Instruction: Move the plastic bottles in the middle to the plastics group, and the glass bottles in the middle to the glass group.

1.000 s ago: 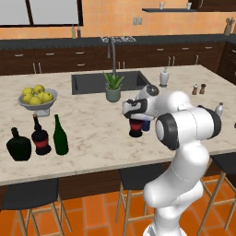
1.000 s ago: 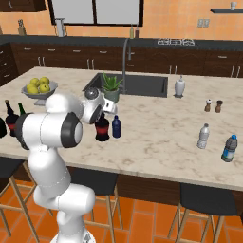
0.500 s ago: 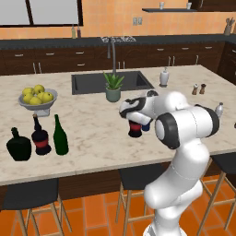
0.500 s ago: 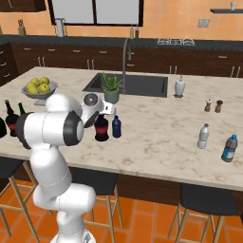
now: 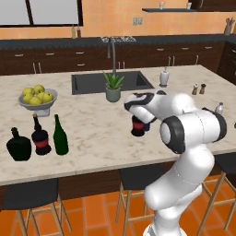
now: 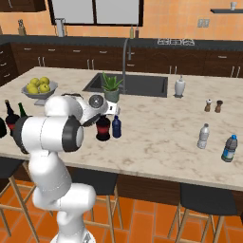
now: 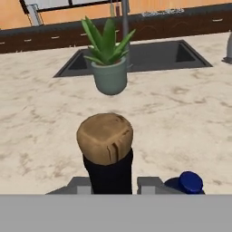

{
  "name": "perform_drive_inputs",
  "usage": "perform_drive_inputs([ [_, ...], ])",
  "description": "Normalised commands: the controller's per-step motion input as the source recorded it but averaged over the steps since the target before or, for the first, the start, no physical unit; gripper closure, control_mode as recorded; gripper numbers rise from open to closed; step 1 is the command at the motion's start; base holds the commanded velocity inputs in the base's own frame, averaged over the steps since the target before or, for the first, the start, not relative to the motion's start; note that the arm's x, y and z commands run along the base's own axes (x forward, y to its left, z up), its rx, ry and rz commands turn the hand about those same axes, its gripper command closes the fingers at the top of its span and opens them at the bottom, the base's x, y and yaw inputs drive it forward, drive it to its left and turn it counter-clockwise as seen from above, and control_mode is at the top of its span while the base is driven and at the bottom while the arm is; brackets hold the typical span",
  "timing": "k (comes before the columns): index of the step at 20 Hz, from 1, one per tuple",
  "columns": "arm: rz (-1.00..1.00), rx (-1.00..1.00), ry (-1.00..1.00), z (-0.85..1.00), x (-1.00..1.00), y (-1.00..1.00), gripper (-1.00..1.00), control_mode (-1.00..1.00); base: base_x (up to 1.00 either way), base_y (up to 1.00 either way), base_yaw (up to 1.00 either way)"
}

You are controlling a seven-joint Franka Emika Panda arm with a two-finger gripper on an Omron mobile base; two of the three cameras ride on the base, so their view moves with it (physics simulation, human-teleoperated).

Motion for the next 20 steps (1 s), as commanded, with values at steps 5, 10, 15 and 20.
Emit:
perform_drive_inputs([
  [5,0.06,0.11,0.03,0.50,-0.46,0.10,1.00,-1.00,0.00,0.00,0.00],
  [10,0.14,0.05,0.13,0.61,-0.38,0.31,1.00,-1.00,0.00,0.00,0.00],
  [15,0.04,-0.05,0.14,0.61,-0.33,0.32,1.00,-1.00,0.00,0.00,0.00],
  [20,0.02,-0.17,-0.10,0.53,-0.34,0.27,1.00,-1.00,0.00,0.00,0.00],
])
